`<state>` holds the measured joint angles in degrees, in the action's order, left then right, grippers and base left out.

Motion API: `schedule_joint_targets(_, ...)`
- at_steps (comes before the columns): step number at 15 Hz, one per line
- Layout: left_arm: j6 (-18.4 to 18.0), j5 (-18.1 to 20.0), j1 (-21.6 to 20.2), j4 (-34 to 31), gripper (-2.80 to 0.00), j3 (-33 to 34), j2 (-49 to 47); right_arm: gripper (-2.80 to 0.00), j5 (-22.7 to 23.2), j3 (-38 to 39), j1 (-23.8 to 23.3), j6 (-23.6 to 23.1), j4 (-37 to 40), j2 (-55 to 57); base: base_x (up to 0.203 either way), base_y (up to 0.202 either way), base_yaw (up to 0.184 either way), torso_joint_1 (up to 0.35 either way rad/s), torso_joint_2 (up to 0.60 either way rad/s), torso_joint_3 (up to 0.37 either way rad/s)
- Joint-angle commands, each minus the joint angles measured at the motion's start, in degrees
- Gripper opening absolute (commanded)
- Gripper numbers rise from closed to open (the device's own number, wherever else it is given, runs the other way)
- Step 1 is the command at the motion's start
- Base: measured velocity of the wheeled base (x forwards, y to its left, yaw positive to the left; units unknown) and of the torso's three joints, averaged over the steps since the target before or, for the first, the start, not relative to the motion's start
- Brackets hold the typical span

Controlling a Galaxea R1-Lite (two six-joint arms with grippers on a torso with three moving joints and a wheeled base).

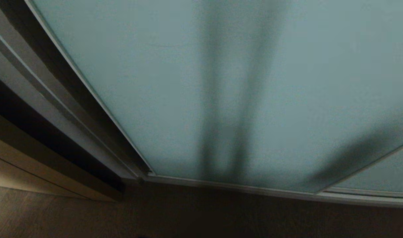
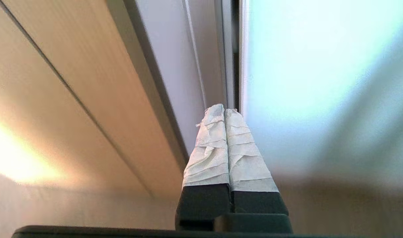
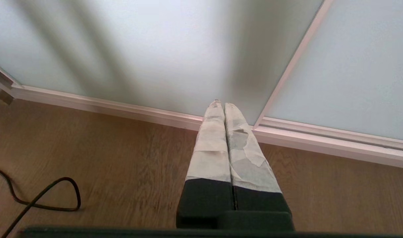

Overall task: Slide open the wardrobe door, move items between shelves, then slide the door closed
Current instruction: Open the door

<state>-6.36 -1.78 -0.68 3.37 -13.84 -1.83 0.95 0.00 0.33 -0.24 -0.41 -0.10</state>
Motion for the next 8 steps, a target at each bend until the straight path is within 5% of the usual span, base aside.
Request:
schedule_joint_targets(1,-0.55,-1.27,-0.02,0.51,-2.8,-9.6,-4.56,-2.8,0.02,0.0,0.02,-0.02,-0.02,-0.17,0.0,0.0,0.0,0.0,0.0,0.0)
schedule_joint_targets(4,-1.01,-4.63,-0.16,4.2,-2.8,-21.81,-16.12,-2.8,0.02,0.0,0.02,-0.02,-0.02,-0.12,0.0,0.0,0.0,0.0,0.0,0.0)
schedule_joint_targets(8,-1.03,-12.36,-0.36,23.21,-2.8,-28.96,-30.65,-2.8,0.02,0.0,0.02,-0.02,-0.02,-0.09,0.0,0.0,0.0,0.0,0.0,0.0)
